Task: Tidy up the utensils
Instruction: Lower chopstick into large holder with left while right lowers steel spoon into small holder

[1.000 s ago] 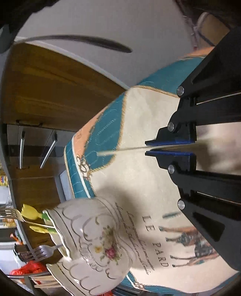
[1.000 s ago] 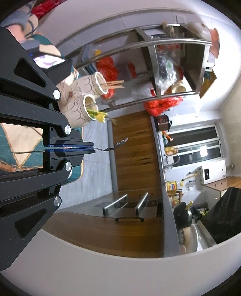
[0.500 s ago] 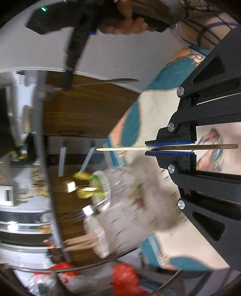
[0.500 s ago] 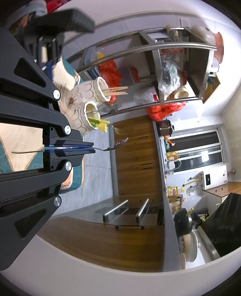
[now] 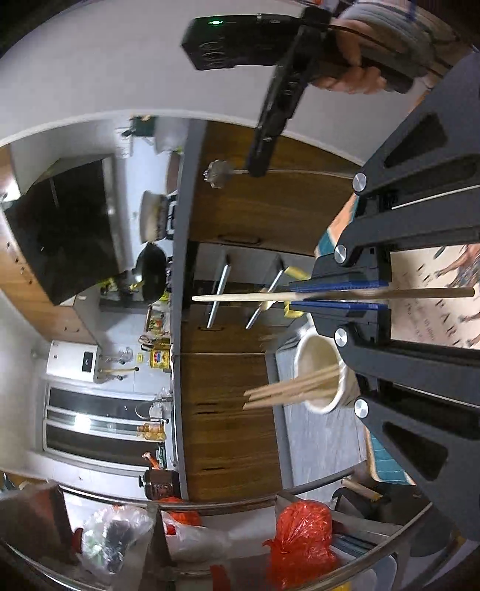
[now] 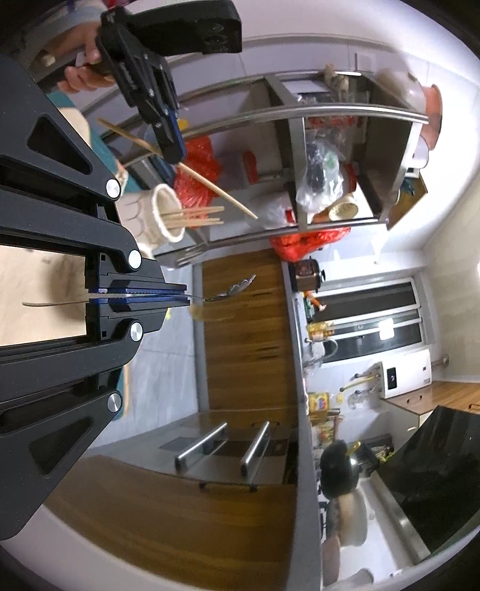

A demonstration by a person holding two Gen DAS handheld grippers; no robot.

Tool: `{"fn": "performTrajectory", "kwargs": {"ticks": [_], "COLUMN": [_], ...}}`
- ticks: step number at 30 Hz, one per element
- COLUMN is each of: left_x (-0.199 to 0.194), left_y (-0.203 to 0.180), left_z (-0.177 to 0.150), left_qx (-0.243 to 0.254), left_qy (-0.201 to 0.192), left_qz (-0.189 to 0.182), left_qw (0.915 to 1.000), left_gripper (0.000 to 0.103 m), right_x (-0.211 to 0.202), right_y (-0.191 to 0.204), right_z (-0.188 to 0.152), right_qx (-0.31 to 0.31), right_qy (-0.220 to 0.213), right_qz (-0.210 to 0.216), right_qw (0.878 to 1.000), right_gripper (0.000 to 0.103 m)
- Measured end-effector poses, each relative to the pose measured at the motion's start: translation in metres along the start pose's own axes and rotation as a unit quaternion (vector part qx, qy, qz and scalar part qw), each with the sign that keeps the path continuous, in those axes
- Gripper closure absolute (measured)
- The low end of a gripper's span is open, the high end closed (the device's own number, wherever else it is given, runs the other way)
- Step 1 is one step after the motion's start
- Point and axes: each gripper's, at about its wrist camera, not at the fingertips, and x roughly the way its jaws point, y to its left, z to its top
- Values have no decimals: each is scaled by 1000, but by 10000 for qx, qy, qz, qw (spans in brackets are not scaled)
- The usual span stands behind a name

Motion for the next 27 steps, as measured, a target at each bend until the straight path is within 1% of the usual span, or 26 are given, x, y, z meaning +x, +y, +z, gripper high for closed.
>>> {"fn": "performTrajectory", "kwargs": {"ticks": [4,8,10,13,16,18,20,21,25,27], "left_x": [11,21,30,45,58,68,76,81,86,85], "left_y": [29,52,65,79,83,82,78,75,64,58], "left_z": [13,22,26,28,26,24,20,17,7,3], "left_qx": [-296,-538,-776,-1033,-1150,-1107,-976,-870,-511,-300], "left_qy": [-157,-403,-525,-645,-791,-839,-846,-866,-873,-846], "left_qz": [-53,-133,-146,-136,-103,-21,138,291,469,490], "left_qw": [9994,9977,9955,9925,9902,9903,9915,9920,9938,9948], "left_gripper": [98,98,98,98,98,98,98,98,98,98], "right_x": [25,48,60,74,88,96,104,108,119,122], "right_y": [8,18,22,23,17,14,12,12,12,13], "right_z": [14,25,31,36,38,36,32,30,19,15], "right_qx": [154,75,63,59,215,287,313,315,233,171], "right_qy": [-66,-158,-253,-364,-485,-513,-507,-482,-317,-264], "right_qz": [59,27,31,7,26,39,27,38,-10,-63], "right_qw": [9998,9998,9997,9993,9986,9983,9982,9983,9992,9995], "right_gripper": [101,101,101,101,101,101,101,101,101,101]}}
